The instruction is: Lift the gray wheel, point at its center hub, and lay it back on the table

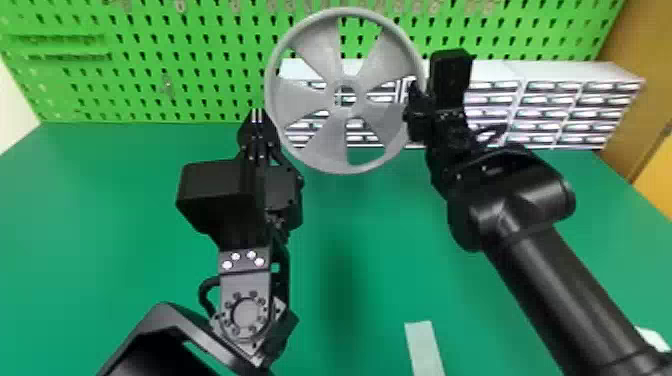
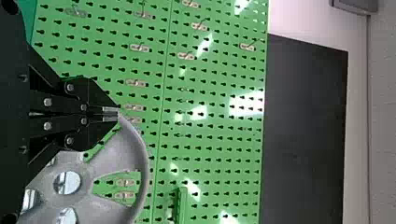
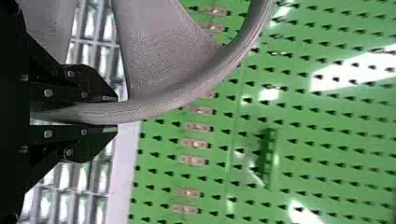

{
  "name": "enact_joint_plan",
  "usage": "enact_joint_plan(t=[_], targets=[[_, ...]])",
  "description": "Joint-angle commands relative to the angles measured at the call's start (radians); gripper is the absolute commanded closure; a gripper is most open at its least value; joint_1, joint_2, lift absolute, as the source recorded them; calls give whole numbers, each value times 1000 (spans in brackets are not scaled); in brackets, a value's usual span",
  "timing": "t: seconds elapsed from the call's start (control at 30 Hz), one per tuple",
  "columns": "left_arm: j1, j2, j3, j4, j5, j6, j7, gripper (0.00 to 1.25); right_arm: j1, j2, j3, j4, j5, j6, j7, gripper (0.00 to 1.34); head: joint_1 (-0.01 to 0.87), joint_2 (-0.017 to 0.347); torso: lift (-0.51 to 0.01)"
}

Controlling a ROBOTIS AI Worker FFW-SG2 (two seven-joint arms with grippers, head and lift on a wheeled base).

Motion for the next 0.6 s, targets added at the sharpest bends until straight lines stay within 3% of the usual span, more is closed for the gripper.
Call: enact_joint_plan(t=[0.0,0.23,0.33,0.57], targets=[[-5,-2,1,2,-7,0,1,1128,-19,18,-21,-68,-26,213,-3,1165,692,48,-96],[-5,-2,3,2,-15,-1,9,1128,-55,25,-16,-154,-136,502,-118,1165,692,48,-96],[-5,-2,6,2,-18,-1,12,1128,-78,25,-21,-172,-226,624,-181,1165,692,48,-96],[-11,-2,6,5,-27,-1,14,1128,-125,30,-64,-172,-374,839,-219,1165,692,48,-96]])
